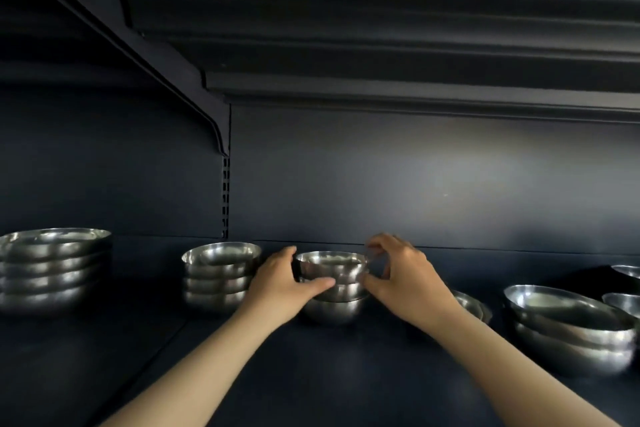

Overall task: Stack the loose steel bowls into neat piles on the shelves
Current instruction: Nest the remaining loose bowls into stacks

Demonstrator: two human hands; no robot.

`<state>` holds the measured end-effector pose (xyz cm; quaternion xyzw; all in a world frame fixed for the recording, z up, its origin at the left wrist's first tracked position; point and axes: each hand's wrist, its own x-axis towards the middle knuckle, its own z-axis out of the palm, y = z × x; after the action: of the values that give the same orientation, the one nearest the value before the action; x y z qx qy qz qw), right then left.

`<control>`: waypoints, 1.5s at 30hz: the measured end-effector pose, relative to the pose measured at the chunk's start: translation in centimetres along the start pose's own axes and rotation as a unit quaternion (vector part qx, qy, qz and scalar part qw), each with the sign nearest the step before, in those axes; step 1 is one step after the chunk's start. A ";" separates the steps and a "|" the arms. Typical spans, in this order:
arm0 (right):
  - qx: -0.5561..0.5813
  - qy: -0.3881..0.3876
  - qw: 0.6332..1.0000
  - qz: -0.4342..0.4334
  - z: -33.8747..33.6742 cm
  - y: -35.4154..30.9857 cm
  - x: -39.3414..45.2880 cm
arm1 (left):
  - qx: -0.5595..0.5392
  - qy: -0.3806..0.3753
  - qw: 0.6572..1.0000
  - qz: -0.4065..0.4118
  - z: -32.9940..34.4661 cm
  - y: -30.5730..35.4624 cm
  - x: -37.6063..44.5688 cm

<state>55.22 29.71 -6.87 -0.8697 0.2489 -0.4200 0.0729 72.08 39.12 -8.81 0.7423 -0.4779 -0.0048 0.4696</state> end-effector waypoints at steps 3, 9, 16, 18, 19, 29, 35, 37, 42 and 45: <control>0.035 -0.031 0.998 0.041 1.0 1.5 1.9 | -0.051 -0.007 0.998 -0.039 1.5 0.0 0.9; 0.033 -0.046 0.998 -0.009 2.4 3.0 1.6 | -0.091 -0.017 0.996 -0.001 2.4 -2.3 0.2; 0.012 -0.037 0.999 -0.028 2.7 2.7 0.6 | -0.096 -0.024 0.995 -0.004 3.1 -2.6 -0.2; 0.012 -0.032 0.999 -0.029 2.8 2.7 0.5 | -0.099 -0.023 0.995 -0.002 3.2 -2.7 -0.1; 0.011 -0.032 0.999 -0.030 2.8 2.7 0.5 | -0.101 -0.025 0.995 -0.002 3.2 -2.8 -0.1; 0.000 -0.022 0.999 -0.030 3.1 2.8 0.4 | -0.142 -0.041 0.989 0.001 3.4 -2.9 0.0; 0.006 -0.014 0.999 -0.037 3.0 2.8 0.3 | -0.137 -0.037 0.990 -0.004 3.5 -3.1 0.1; 0.008 -0.017 0.999 -0.037 2.9 2.9 0.2 | -0.131 -0.032 0.991 -0.006 3.5 -3.0 0.1; 0.009 -0.015 0.999 -0.042 2.7 2.9 0.0 | -0.117 -0.023 0.993 0.005 3.4 -2.8 0.0; 0.013 -0.014 0.999 -0.042 2.7 2.9 -0.1 | -0.112 -0.020 0.993 0.005 3.4 -2.8 0.0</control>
<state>56.17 27.02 -9.61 -0.8840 0.2056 -0.4141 0.0696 72.52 37.06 -12.62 0.6822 -0.4874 -0.0704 0.5405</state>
